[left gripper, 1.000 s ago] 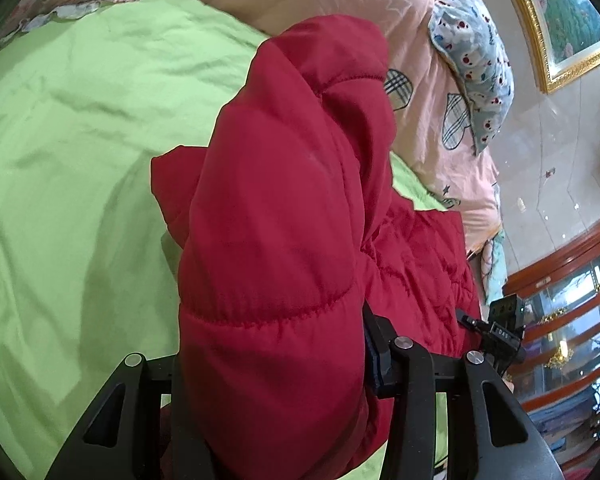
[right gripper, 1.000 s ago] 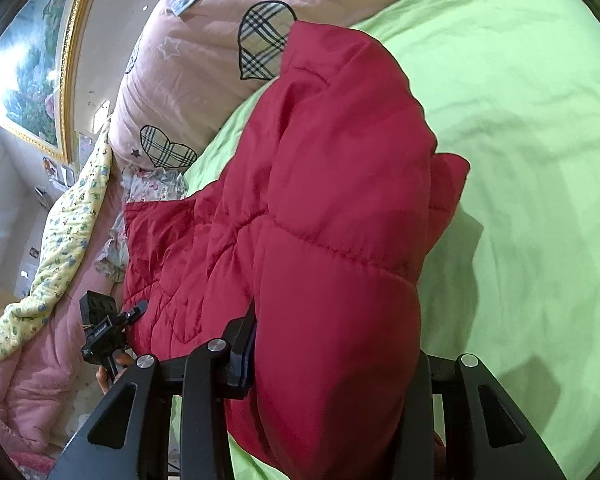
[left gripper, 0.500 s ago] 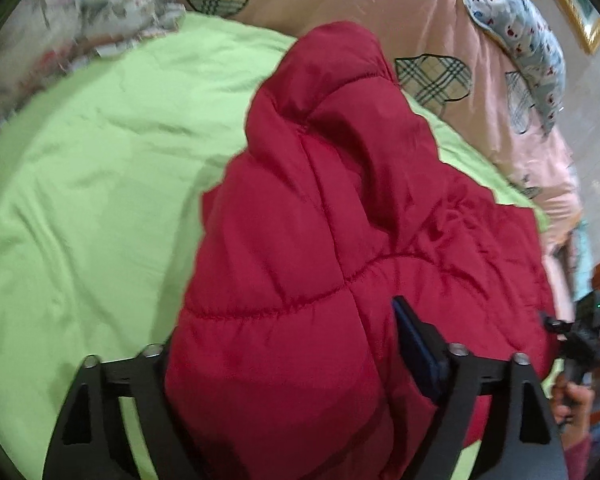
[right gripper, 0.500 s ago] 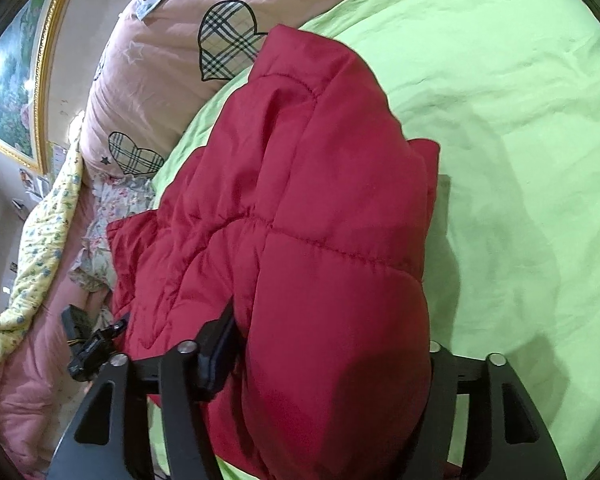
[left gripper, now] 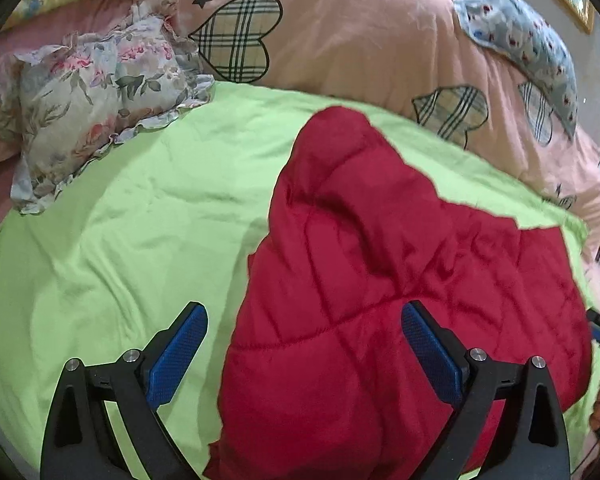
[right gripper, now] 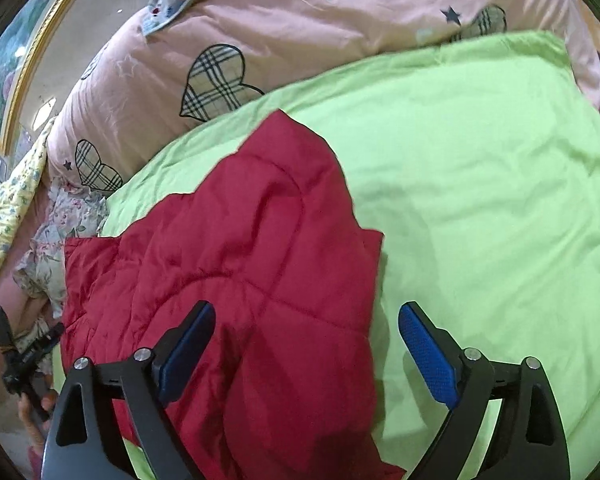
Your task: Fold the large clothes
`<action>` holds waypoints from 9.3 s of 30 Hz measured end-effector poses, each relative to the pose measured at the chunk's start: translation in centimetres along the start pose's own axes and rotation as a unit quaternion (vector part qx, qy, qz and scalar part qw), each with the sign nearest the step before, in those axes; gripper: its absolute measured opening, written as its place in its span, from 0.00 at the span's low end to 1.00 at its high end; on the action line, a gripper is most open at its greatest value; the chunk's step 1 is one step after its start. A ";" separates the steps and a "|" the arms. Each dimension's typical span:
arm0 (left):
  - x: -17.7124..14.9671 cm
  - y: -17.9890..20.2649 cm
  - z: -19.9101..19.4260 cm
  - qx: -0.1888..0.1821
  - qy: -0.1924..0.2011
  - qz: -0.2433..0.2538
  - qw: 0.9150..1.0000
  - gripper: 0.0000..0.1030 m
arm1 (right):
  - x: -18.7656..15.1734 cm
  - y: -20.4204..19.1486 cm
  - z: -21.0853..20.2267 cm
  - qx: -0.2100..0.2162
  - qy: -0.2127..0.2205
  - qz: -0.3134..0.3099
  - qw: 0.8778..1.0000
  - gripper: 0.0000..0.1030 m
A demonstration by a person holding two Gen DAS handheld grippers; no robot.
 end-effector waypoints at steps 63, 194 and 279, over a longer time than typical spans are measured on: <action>-3.6 8.1 3.3 -0.039 -0.109 0.123 0.986 0.72 | 2.2 -4.7 1.9 -0.115 0.042 -0.071 0.990 0.45; -0.2 0.1 2.1 0.013 -0.078 0.002 0.997 0.71 | -1.5 -4.6 4.1 -0.114 -0.019 -0.087 0.990 0.34; -2.7 8.9 1.8 0.017 -0.110 0.108 0.988 0.99 | -4.2 -9.3 -1.0 -0.042 -0.003 -0.152 0.987 0.87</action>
Point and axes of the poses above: each gripper's, at about its wrist camera, not at the fingertips, and z roughly the way its jaws point, y to its right, x to its top, the point moved 1 cm from there along z, roughly the way its jaws point, and after that the axes turned 9 degrees about -x, right-handed, at the moved point
